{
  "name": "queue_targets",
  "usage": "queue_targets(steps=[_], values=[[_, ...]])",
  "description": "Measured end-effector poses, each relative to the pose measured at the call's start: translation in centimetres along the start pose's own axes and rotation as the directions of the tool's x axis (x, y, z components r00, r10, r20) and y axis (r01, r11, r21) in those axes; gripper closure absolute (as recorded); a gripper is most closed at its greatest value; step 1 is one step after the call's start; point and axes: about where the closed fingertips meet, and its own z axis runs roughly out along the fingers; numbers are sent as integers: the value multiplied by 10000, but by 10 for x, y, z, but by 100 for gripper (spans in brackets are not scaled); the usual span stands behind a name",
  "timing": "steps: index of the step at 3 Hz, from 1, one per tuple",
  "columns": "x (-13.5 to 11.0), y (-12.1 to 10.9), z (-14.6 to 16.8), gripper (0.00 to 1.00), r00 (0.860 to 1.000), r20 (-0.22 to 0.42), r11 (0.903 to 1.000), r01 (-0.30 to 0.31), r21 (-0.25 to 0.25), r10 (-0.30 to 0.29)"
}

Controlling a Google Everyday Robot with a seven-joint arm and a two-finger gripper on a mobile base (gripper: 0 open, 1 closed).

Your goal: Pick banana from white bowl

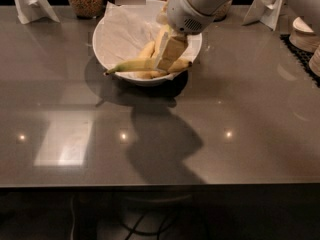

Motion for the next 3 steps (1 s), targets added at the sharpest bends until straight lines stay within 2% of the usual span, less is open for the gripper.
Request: queue_targets(steps=[1,2,3], values=[[3,-1,17,46,9998,-204,9995,-63,-296,57],[6,-1,30,53,9993,-345,9984,-166,-541,148],[7,1,41,49,9990,-370,9964,-280,-806,251]])
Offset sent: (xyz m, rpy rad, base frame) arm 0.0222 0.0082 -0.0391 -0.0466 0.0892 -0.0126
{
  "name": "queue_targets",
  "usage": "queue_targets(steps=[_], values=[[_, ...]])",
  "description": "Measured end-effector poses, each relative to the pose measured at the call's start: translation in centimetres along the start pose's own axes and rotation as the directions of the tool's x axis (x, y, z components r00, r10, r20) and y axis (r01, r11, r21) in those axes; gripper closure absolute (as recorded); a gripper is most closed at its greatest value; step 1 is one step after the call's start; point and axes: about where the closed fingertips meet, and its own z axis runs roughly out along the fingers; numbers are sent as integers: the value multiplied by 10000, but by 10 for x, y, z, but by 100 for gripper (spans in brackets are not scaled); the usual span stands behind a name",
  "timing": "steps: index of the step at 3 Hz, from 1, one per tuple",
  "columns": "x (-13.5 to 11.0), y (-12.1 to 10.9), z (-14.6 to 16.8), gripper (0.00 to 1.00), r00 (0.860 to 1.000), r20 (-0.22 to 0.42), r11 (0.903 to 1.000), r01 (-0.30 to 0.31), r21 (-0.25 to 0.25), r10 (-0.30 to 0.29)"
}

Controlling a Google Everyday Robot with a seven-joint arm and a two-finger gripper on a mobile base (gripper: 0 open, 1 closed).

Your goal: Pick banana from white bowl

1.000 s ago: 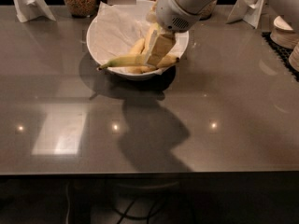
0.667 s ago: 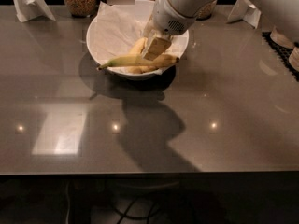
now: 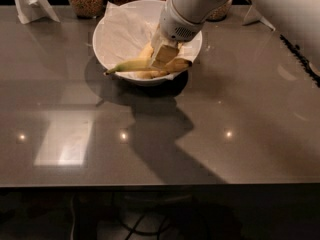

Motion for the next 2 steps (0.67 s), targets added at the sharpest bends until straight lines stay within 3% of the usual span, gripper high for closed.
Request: queue_targets(steps=[2], values=[[0,2,17,49,9996,60,9986,-279,-443,282]])
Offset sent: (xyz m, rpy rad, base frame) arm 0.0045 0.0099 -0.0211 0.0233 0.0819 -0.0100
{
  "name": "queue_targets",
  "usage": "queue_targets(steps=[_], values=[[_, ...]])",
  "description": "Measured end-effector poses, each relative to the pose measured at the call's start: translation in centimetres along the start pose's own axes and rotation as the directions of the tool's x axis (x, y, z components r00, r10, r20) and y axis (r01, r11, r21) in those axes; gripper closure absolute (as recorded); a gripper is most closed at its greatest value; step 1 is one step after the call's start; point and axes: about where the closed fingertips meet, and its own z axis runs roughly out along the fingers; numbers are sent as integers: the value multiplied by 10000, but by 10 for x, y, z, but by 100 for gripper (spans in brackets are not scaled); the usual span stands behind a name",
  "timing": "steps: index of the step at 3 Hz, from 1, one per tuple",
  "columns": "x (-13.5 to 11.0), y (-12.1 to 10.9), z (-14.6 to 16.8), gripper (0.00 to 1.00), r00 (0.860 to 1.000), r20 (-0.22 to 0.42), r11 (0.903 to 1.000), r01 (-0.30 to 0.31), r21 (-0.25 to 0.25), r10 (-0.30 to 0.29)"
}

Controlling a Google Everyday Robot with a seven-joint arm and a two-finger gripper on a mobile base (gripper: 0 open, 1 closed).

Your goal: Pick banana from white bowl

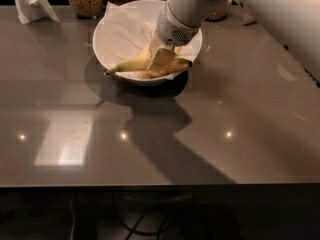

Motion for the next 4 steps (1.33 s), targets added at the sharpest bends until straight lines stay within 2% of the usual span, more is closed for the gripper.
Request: queue_targets(steps=[2,3,4], values=[[0,3,19,45,9997,-40,9986,-245,-467,243],[0,5,26,50,9997,-50,9976,-248,-650,245],[-1,6,29,69,9997,-46,9972,-232,-705,229]])
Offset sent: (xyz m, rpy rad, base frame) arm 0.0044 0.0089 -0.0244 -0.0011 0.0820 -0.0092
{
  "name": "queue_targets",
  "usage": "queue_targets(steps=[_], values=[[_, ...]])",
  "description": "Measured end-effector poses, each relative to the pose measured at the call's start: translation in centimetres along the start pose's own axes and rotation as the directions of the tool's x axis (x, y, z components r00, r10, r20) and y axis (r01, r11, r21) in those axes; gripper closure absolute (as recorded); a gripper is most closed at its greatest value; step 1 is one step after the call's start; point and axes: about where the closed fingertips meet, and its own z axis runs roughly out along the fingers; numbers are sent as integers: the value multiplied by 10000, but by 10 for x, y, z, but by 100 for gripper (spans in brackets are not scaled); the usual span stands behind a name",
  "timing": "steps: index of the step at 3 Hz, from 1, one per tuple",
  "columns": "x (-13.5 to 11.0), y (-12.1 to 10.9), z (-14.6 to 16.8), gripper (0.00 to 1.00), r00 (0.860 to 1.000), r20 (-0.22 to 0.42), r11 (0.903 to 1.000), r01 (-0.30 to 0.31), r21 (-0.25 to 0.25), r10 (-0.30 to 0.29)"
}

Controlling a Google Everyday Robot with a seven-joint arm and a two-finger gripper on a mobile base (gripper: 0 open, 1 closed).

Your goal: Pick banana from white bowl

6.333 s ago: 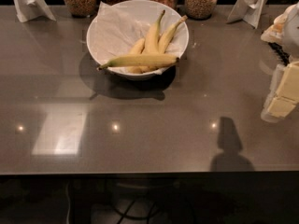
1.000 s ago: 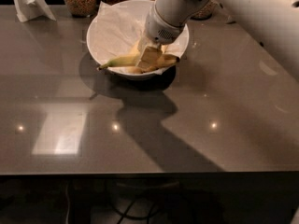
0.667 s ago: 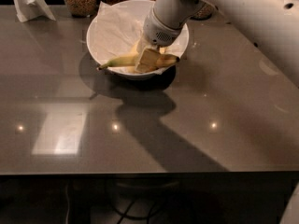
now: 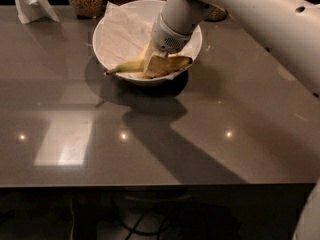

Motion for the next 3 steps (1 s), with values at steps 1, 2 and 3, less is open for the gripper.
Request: queue_targets(steps=[1,2,3], values=[[-6,1,-5,93,9998,-14,9998,196,75,-195],[-13,0,-23,100,9986,-169,9984,501,259,-497],[-16,3,-55,100,9967,-367,9957,745,559,-725]])
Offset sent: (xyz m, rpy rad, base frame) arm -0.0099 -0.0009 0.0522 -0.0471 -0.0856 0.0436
